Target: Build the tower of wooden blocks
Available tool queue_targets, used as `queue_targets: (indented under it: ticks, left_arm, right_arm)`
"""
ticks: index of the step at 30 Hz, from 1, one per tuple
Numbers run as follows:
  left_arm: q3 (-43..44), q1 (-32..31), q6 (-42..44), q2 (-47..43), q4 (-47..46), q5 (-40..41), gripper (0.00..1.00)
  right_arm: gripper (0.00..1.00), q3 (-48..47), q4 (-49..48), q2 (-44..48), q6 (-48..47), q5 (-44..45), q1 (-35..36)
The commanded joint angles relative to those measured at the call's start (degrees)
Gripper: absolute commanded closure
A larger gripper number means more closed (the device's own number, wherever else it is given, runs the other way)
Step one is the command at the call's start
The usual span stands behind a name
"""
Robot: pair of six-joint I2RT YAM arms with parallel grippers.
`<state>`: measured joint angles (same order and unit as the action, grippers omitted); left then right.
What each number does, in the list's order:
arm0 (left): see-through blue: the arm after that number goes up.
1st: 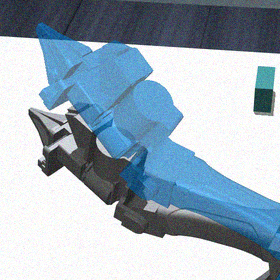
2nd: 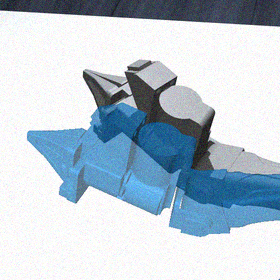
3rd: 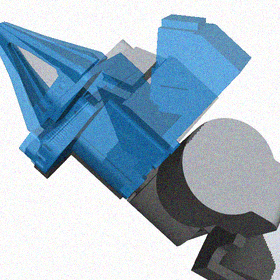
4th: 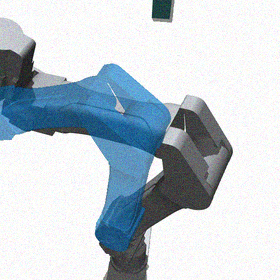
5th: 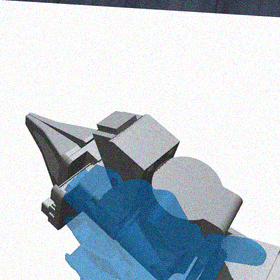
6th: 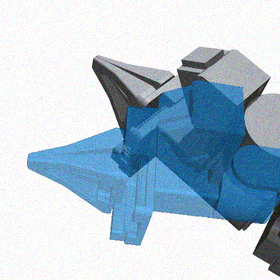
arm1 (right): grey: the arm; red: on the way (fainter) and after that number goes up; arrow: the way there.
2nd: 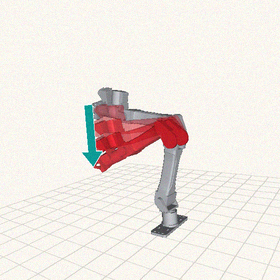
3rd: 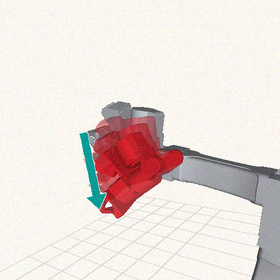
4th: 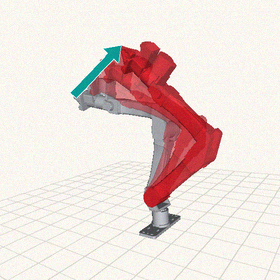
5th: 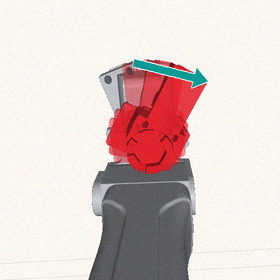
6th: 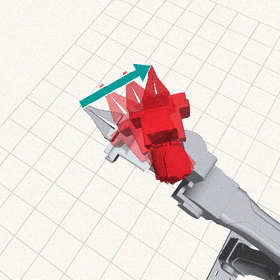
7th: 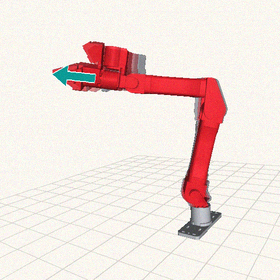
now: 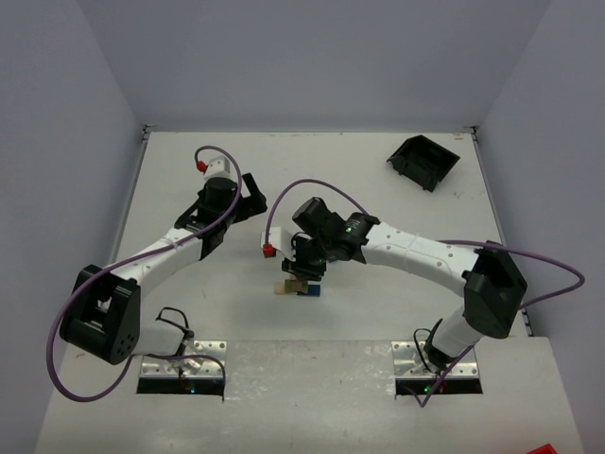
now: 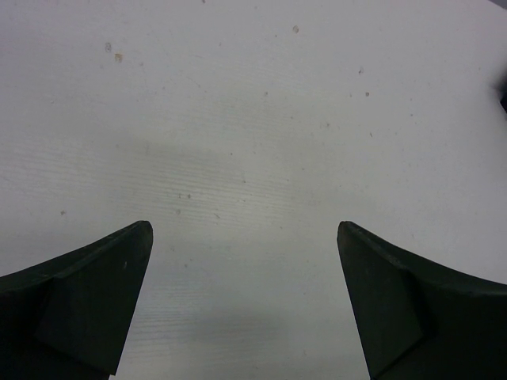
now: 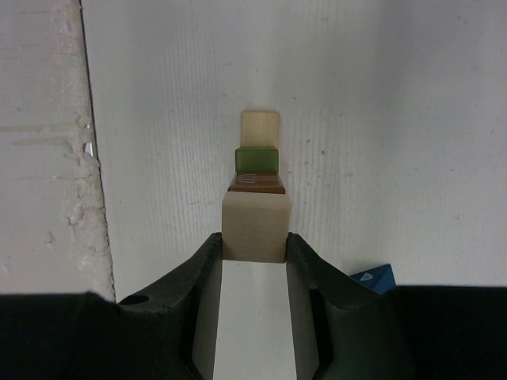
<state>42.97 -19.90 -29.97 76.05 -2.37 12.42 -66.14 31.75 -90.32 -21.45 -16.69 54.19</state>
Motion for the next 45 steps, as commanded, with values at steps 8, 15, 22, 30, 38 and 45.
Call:
queue_targets:
  ticks: [8,15,22,30,38,45]
  left_arm:
    - [-0.5,0.4,0.8,-1.4,-3.3,-1.3,0.0]
    - [-0.6,0.4,0.8,-1.4,-3.3,-1.3,0.0]
    - [-0.6,0.4,0.8,-1.3,-3.4,-1.6,0.0]
    - [-0.4,0.4,0.8,-1.1,-3.4,-1.9,0.0]
    - [-0.5,0.4,0.8,-1.0,-3.4,-2.1,0.0]
    - [-0.5,0.4,0.7,-1.0,-3.4,-1.9,0.0]
  right_arm:
    - [0.64,-2.3,-1.4,-1.0,-0.4,0.3,0.3]
    - [0.62,-2.5,-0.9,-1.3,-1.0,-0.1,0.3]
    - [0.59,-2.3,-1.2,-1.1,-1.0,0.1,0.3]
    - [0.59,-2.1,-2.1,-0.7,-1.0,-0.5,0.3]
    - [0.6,-2.4,-2.5,-1.1,-0.9,-0.6,0.3]
    - [0.63,-2.4,-2.8,-1.1,-0.3,-0.9,0.3]
